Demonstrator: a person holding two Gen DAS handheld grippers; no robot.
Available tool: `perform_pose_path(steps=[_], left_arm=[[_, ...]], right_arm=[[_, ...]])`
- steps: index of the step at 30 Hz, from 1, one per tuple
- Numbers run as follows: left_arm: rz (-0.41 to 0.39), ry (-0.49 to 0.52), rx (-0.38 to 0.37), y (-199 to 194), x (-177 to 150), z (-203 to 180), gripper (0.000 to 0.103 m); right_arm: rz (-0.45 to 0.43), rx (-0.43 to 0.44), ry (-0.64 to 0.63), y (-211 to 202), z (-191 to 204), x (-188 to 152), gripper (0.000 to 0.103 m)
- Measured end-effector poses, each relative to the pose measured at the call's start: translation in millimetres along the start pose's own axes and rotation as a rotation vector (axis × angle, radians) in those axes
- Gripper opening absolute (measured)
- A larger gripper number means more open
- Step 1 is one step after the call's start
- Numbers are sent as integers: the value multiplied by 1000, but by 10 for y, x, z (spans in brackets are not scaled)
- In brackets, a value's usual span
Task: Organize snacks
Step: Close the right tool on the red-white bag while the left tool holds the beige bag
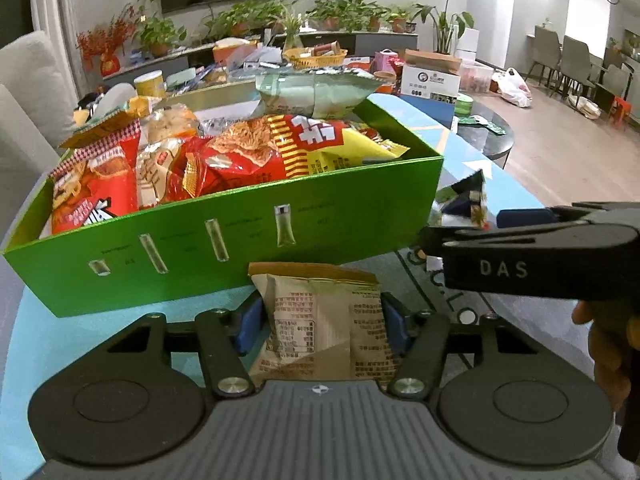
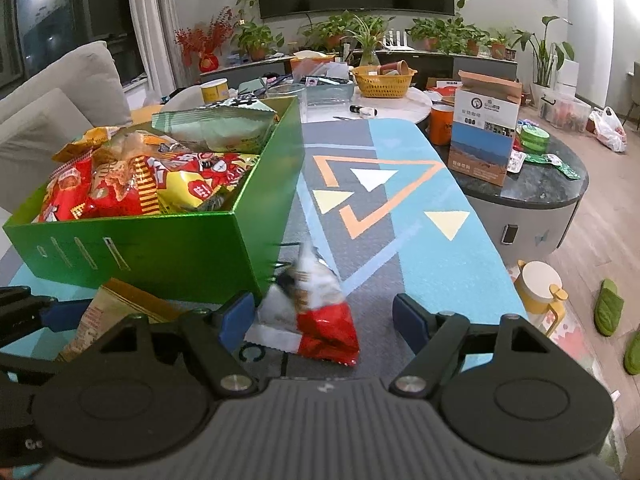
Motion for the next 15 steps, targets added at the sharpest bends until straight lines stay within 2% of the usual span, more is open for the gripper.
perform_pose_path(steps=[4, 9, 15], left_arm=[[-9, -7, -2, -56, 22, 35, 57], [-6, -23, 3, -72, 24, 99, 57], [-7, -45, -4, -114, 35, 116, 57]], right_arm=[[-10, 35, 4, -7, 35, 26, 62], [1, 28, -6, 38, 60, 20, 61], [18, 60, -5, -74, 79, -19, 56]])
Point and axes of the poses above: each gripper's, at about its wrist camera, not at the fingertips, and y roughly the way its jaws point, z to its left, x to its top, the point moved 9 cm from there along y, roughly the way its jaws point, and after that the axes turned 1 degree about -x, right-handed, at the moved point
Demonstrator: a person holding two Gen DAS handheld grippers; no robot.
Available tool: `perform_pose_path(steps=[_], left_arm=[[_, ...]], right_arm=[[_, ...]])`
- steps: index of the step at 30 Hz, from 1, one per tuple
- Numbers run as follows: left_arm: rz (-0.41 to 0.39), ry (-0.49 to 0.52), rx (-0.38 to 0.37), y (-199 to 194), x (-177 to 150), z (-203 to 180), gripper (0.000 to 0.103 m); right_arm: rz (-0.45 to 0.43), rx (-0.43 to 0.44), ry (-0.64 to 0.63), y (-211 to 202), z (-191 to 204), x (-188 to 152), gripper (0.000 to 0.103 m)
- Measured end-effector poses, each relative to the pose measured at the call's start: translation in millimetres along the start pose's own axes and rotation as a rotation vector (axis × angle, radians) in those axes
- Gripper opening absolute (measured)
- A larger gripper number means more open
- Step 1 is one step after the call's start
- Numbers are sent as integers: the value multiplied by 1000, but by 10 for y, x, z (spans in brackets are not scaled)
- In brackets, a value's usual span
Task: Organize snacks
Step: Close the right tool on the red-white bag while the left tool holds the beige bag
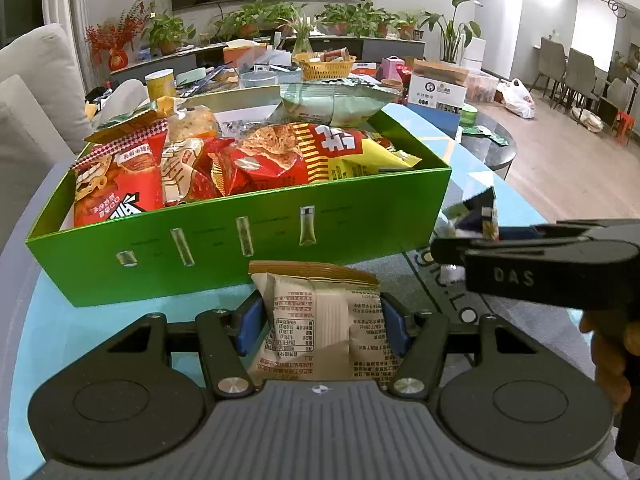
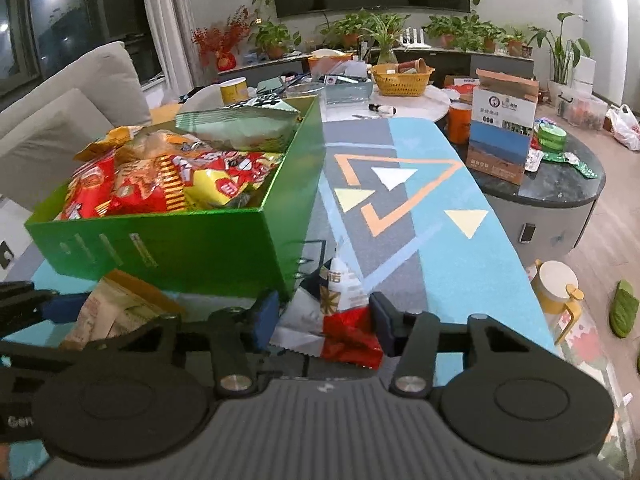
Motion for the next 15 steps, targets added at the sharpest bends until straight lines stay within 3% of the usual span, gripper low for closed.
perform_pose_path(steps=[15], left_arm=[[-48, -33, 10, -290, 41, 125, 57]], right_arm=[[-49, 53, 2, -456, 232, 4, 55]])
Point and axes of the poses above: each gripper's, at about its wrist camera, not at the fingertips, and y roughly the way its jaws point, z to its left, x to its top, the point moved 9 cm from there along y, roughly the way its jaws point, and after that the axes turned 1 degree about -x, right-handed, at the moved point
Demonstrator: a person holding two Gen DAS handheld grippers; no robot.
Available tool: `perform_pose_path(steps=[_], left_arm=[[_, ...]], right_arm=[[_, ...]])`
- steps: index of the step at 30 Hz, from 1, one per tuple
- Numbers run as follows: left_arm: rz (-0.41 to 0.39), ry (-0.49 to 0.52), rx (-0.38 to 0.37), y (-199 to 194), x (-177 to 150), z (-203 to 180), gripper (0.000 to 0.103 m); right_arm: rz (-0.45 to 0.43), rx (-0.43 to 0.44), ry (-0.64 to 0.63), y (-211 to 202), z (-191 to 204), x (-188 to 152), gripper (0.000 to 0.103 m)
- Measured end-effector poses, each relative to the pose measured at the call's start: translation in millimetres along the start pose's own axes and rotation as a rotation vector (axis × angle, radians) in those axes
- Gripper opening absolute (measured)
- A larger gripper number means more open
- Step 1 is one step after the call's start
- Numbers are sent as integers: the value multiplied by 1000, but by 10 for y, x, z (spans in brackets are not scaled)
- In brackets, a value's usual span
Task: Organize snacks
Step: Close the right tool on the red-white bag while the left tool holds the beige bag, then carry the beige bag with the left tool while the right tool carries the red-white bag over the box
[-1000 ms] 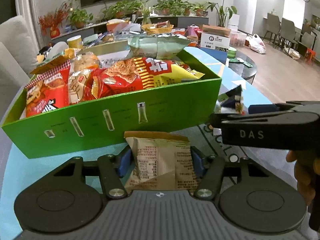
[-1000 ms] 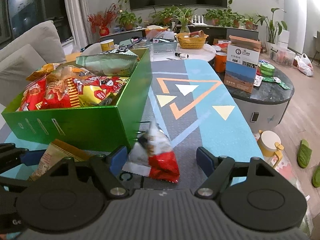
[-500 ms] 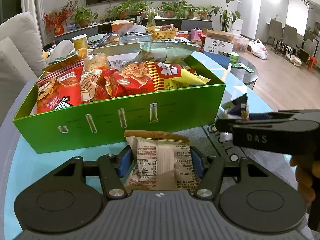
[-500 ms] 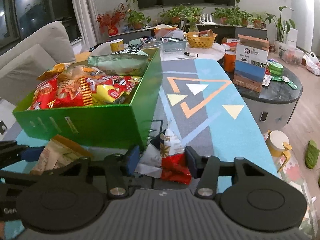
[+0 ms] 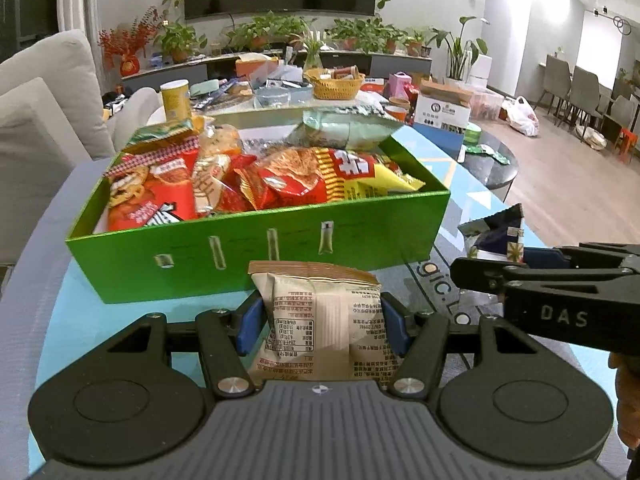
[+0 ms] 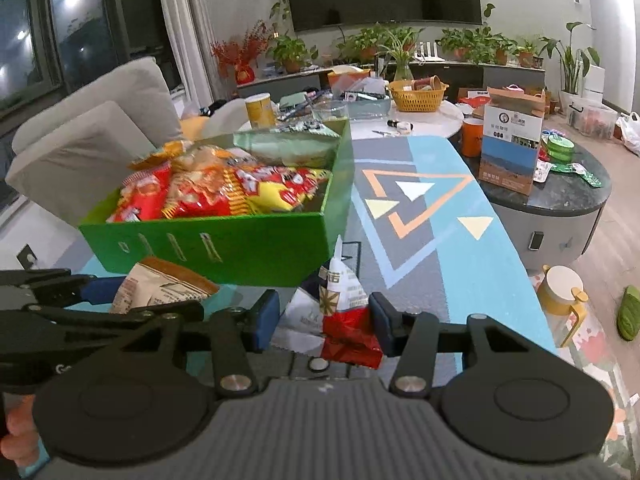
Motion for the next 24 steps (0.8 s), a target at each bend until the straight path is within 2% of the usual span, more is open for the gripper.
perform_pose_path(steps=[8, 13, 24], left_arm=[[-55, -13, -4, -264, 79, 61, 57], [-96, -33, 7, -453, 181, 189, 57], [-208, -65, 57, -755, 601, 566, 57]], right_arm=[[-57, 12, -21, -278, 171, 149, 55], [-104, 48, -29, -437, 351, 294, 55], [-169, 100, -49, -496, 698, 618, 55]])
Point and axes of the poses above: each gripper's, at about its wrist camera, not at the fingertips, and y roughly the way its jaws point, z to its left, x to its top, the point moved 9 cm from there along y, roughly the way its jaws point, and after that the axes turned 1 degree about -x, right-handed, at the moved point
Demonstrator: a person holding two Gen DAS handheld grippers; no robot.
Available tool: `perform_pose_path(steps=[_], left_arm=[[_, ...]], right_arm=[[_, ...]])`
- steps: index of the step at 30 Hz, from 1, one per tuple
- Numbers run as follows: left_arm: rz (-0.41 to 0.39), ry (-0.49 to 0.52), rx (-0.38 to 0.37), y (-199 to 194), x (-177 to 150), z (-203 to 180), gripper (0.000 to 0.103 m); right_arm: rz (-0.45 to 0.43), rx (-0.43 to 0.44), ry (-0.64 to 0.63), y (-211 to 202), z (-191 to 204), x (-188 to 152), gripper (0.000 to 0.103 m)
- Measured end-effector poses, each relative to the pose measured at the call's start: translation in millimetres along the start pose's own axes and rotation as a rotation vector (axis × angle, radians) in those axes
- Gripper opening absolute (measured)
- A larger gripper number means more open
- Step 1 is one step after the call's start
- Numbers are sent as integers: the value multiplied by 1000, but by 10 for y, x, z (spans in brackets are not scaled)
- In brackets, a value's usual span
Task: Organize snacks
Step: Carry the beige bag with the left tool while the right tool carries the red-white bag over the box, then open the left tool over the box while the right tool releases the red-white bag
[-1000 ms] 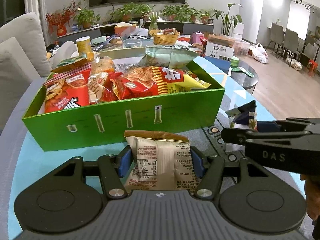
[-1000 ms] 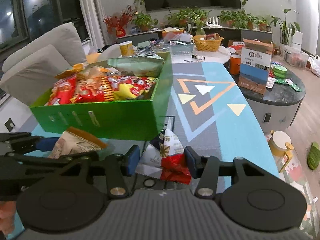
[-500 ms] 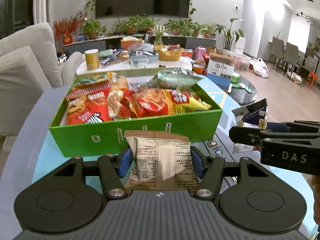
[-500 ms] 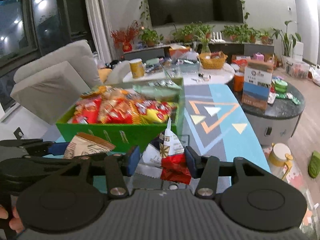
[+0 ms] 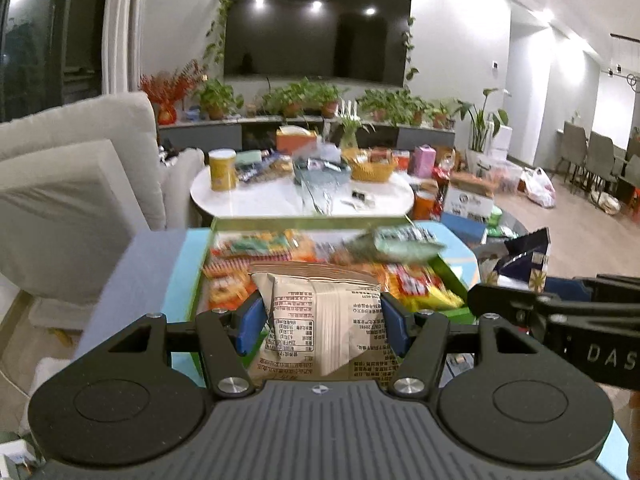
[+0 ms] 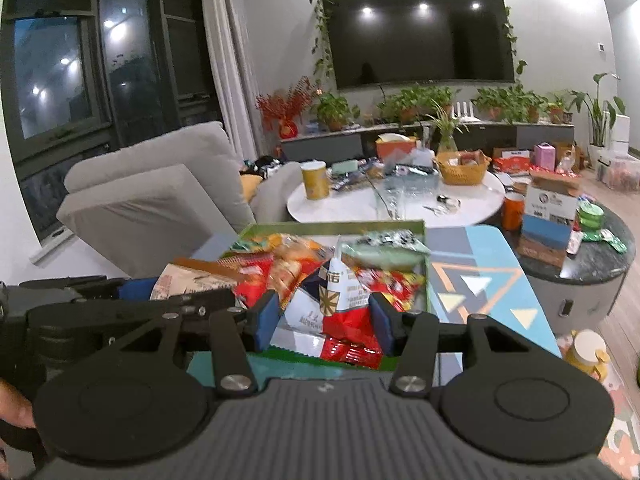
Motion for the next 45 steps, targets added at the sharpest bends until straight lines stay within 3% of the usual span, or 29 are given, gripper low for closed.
perform_pose_path(steps=[7, 16, 45], left_arm=[[-31, -2, 11, 62, 238, 97, 57], [-3, -22, 5, 311, 311, 150, 57], [83, -5, 1, 845, 193, 96, 57]], right_arm=[[-29, 9, 17, 150, 77, 231, 55], [-49, 3, 47, 345, 37, 463, 55], [23, 5, 141, 864, -164, 471, 55]])
Point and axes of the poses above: each gripper's, at about its wrist camera, not at the fingertips, and y roughly the way its jaws point, z to its left, x to its top, the point moved 9 cm from there along y, roughly the way its jaws point, and after that the axes turned 1 degree about -x, right-handed, at the moved point
